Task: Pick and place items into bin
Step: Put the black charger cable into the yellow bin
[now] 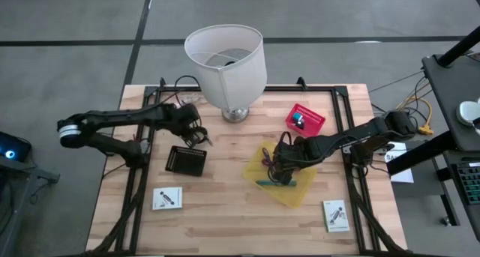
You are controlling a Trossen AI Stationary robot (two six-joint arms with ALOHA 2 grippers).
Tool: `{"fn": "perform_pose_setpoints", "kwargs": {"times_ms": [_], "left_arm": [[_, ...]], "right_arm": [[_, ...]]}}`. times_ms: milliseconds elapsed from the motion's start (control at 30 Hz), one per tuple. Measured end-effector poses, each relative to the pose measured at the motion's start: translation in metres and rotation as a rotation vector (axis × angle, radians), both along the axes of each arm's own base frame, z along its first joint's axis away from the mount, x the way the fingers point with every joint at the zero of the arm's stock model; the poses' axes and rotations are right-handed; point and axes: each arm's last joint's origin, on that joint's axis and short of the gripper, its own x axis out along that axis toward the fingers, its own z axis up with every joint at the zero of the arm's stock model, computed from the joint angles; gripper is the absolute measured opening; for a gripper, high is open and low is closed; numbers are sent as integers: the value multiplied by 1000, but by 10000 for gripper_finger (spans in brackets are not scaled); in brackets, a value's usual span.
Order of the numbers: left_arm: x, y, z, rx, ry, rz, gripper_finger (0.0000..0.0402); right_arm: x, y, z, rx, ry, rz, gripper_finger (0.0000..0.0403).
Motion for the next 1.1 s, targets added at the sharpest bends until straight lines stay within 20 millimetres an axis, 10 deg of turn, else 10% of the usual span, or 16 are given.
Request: {"fn": "perform_pose_setpoints", "kwargs": {"times_ms": [667, 1100], "left_arm": [[29, 25, -61, -59, 218, -65, 134], [28, 27, -61, -53, 211, -84, 11]], "right_arm": [[0, 0, 0, 1, 6, 11, 196], [0, 0, 0, 6, 6, 12, 194]]}}
